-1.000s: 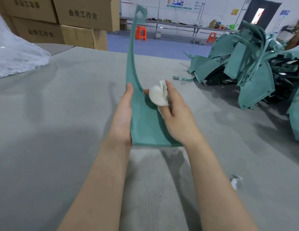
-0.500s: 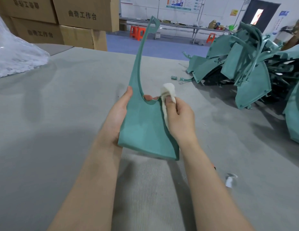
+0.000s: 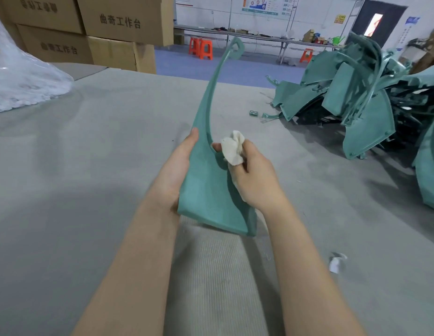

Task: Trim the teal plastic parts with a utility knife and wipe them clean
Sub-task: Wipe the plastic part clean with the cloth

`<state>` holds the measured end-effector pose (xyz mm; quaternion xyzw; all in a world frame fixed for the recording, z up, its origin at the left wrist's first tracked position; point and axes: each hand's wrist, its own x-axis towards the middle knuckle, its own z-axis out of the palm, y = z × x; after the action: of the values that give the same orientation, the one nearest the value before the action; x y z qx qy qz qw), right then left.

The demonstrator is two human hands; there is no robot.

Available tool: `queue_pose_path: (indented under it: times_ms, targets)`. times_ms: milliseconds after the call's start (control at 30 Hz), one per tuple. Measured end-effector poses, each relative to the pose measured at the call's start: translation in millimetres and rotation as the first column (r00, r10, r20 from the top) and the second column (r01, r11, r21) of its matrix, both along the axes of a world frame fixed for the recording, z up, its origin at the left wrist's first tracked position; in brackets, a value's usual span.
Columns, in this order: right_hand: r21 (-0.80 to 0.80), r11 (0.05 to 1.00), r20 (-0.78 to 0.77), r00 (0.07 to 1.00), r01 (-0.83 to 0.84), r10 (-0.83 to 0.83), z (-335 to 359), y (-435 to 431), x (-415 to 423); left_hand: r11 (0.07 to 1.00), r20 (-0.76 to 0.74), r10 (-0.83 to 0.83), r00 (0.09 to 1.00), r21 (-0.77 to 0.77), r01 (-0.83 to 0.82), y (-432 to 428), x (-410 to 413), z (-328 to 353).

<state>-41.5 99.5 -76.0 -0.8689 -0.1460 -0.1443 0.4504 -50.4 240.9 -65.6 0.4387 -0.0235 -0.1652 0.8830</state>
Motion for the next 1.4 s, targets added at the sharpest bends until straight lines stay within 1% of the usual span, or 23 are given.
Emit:
queue_pose_path:
  times_ms: [100,167,367,433,567,600,633,667,733,767,800,833,900,933,1000,1033,1100,1233,1300,1400]
  targets:
    - [-0.016,0.982,0.096,0.978,0.188,-0.186,1,-1,-2,1.0,0.023,-0.019,1.0,0.008,0.019,-3,0,-1]
    - [0.012,0.966,0.103,0.96,0.259,-0.259,2,2,-4,0.999,0.043,-0.021,0.999,0.03,0.02,-6,-1,-1]
    - [0.031,0.937,0.002,0.937,0.349,-0.349,-2,6,0,0.987,0.01,0.014,1.0,0.161,-0.015,-10,0,1]
    - [0.083,0.924,-0.056,0.928,0.372,-0.369,-3,4,4,0.985,0.001,0.01,1.0,0.175,-0.01,-12,-1,3]
    - [0.23,0.87,-0.16,0.899,0.436,-0.408,-3,-5,10,0.991,-0.012,-0.028,1.0,0.134,0.029,-18,-5,4]
    - [0.278,0.845,-0.189,0.888,0.458,-0.419,-2,-7,10,0.992,-0.008,-0.029,1.0,0.124,0.029,-18,-5,4]
    - [0.358,0.798,-0.232,0.874,0.486,-0.428,-1,-10,10,0.994,-0.002,-0.022,1.0,0.108,0.022,-17,-5,5]
    - [0.47,0.726,-0.291,0.865,0.502,-0.409,1,-14,11,0.997,0.008,-0.004,1.0,0.079,0.003,-16,-5,5]
    - [0.691,0.548,-0.377,0.881,0.472,-0.284,5,-21,9,0.998,0.042,0.056,0.998,-0.005,-0.056,-9,-3,5]
    - [0.733,0.504,-0.388,0.889,0.457,-0.243,7,-25,9,0.995,0.057,0.088,0.994,-0.048,-0.085,-6,-3,4]
    - [0.735,0.508,-0.393,0.893,0.449,-0.22,8,-29,9,0.99,0.068,0.117,0.991,-0.082,-0.112,-2,-2,5]
    - [0.728,0.534,-0.395,0.899,0.431,-0.187,8,-31,9,0.986,0.076,0.139,0.987,-0.102,-0.131,0,-2,5]
    - [0.696,0.638,-0.362,0.928,0.33,-0.085,10,-30,5,0.982,0.089,0.156,0.984,-0.117,-0.145,1,-2,4]
    - [0.648,0.716,-0.328,0.944,0.259,-0.044,11,-27,3,0.982,0.097,0.159,0.982,-0.121,-0.147,0,-3,4]
    - [0.443,0.892,-0.228,0.974,0.093,0.012,10,-20,-2,0.98,0.12,0.15,0.981,-0.152,-0.131,0,-5,5]
    - [0.353,0.935,-0.175,0.983,0.019,0.047,10,-18,-3,0.978,0.138,0.133,0.981,-0.176,-0.108,1,-7,6]
    - [0.288,0.957,-0.128,0.989,-0.037,0.077,10,-16,-3,0.978,0.175,0.096,0.98,-0.198,-0.06,1,-11,7]
    - [0.271,0.96,-0.068,0.996,0.068,-0.052,12,-16,-3,0.979,0.189,0.049,0.981,-0.203,-0.01,-2,-13,11]
    - [0.336,0.939,-0.095,0.995,0.074,-0.044,12,-13,-6,0.981,0.189,0.043,0.981,-0.194,-0.006,-2,-13,12]
    - [0.519,0.852,-0.207,0.977,0.07,0.046,15,-8,-10,0.978,0.18,0.047,0.983,-0.209,-0.009,2,-12,12]
